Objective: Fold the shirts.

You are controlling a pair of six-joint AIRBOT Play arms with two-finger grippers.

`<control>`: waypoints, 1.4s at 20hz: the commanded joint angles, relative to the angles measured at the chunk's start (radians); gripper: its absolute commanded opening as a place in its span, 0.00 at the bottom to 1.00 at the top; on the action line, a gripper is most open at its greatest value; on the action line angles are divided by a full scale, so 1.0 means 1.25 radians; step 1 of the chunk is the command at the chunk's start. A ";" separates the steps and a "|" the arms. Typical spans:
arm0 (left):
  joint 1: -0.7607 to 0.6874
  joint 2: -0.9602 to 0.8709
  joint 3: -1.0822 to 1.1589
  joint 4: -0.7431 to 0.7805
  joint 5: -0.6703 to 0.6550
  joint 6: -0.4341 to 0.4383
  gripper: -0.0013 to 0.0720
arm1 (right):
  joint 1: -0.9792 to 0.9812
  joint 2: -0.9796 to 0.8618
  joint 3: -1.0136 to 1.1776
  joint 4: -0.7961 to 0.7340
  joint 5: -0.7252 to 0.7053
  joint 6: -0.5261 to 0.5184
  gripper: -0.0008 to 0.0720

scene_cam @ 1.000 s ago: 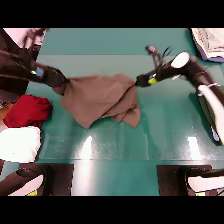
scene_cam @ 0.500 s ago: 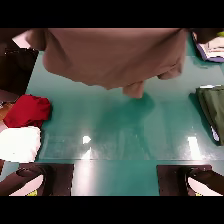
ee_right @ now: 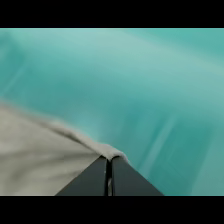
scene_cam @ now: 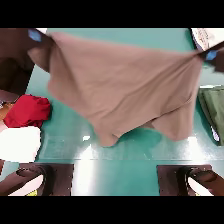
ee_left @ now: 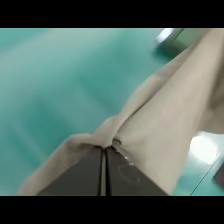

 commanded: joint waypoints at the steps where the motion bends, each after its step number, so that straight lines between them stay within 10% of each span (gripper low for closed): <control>1: 0.001 -0.068 -0.156 0.070 0.020 0.001 0.05 | 0.000 0.003 -0.192 0.014 -0.042 0.037 0.05; 6: 0.001 -0.255 -0.244 0.075 0.133 -0.001 0.11 | 0.000 -0.096 -0.348 0.012 -0.253 0.036 0.05; 7: 0.001 -0.277 -0.244 0.075 0.155 -0.001 0.51 | -0.003 -0.125 -0.353 0.012 -0.300 0.027 0.13; 8: 0.001 -0.290 -0.244 0.077 0.177 -0.012 0.85 | -0.011 -0.153 -0.349 0.013 -0.332 0.019 0.44; 10: 0.017 -0.291 -0.232 0.079 0.186 -0.018 0.87 | -0.043 -0.205 -0.308 0.013 -0.323 0.016 0.63; 17: 0.076 -0.276 -0.276 -0.018 0.040 -0.035 0.87 | -0.144 -0.196 -0.245 0.013 -0.208 0.013 0.62; 28: -0.239 -0.270 -0.639 -0.230 0.341 -0.037 0.87 | -0.222 0.017 -0.474 0.014 -0.216 0.013 0.62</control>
